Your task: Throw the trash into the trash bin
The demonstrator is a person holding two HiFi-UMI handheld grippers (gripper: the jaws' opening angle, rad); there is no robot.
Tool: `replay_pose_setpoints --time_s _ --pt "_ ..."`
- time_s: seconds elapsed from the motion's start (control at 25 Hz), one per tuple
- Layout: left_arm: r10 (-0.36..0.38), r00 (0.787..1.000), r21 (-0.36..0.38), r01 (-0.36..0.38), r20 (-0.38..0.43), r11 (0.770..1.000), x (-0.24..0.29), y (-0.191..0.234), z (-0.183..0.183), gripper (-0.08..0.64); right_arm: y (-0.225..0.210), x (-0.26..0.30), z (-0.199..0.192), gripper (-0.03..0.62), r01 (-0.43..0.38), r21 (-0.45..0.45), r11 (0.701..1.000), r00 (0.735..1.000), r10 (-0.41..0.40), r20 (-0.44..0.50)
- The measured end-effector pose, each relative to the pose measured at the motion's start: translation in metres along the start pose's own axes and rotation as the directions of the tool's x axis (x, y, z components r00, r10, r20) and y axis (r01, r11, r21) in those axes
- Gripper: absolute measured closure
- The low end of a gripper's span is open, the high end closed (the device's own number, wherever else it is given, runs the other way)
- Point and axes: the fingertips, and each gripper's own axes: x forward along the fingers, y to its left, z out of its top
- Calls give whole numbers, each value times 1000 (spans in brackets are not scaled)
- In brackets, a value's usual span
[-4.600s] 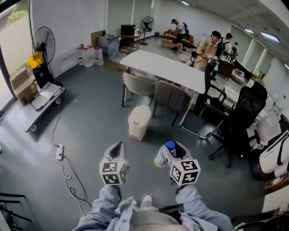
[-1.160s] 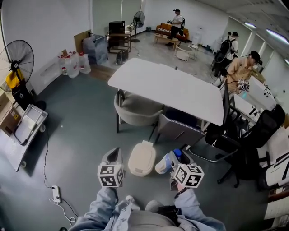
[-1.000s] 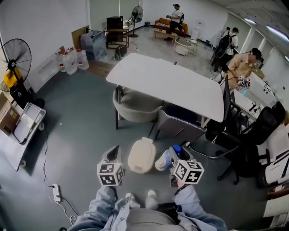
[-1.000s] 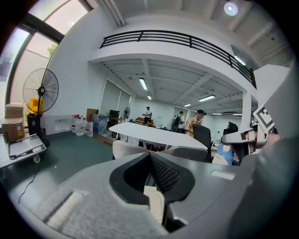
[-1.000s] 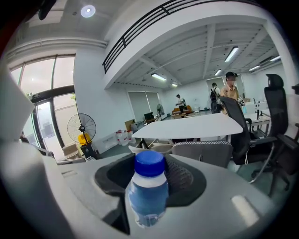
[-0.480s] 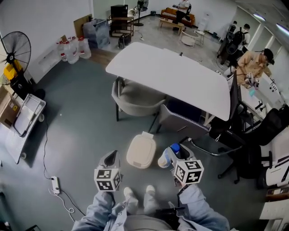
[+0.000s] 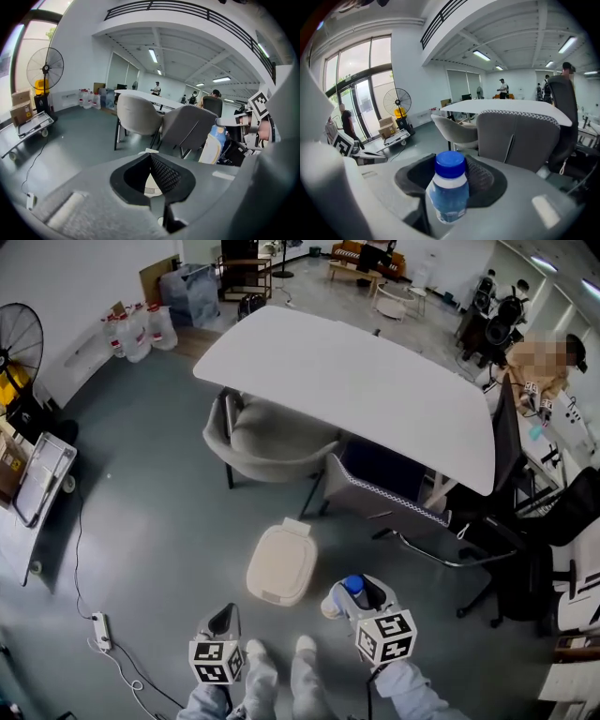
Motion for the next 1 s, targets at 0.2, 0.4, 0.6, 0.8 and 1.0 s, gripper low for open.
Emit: replay_pose_setpoints --time_s 0.2,0.4,0.6,0.8,1.0 --pt "-10 998 4 10 -59 1000 55 1 -71 551 -26 38 -75 394 9 25 1000 999 -8 -39" --pt "-19 997 11 19 -78 1000 117 13 -139 551 -48 80 -157 394 48 81 996 997 -43 -63" --pt "-44 988 14 47 -145 999 150 14 -191 551 -56 103 -217 394 89 144 986 990 -71 -123" --pt "-65 983 29 71 -175 997 178 8 -212 551 -66 114 -239 394 99 164 981 987 -76 -144" --pt "-54 980 61 67 -191 996 202 11 -220 551 -72 114 -242 394 110 169 979 985 -85 -152"
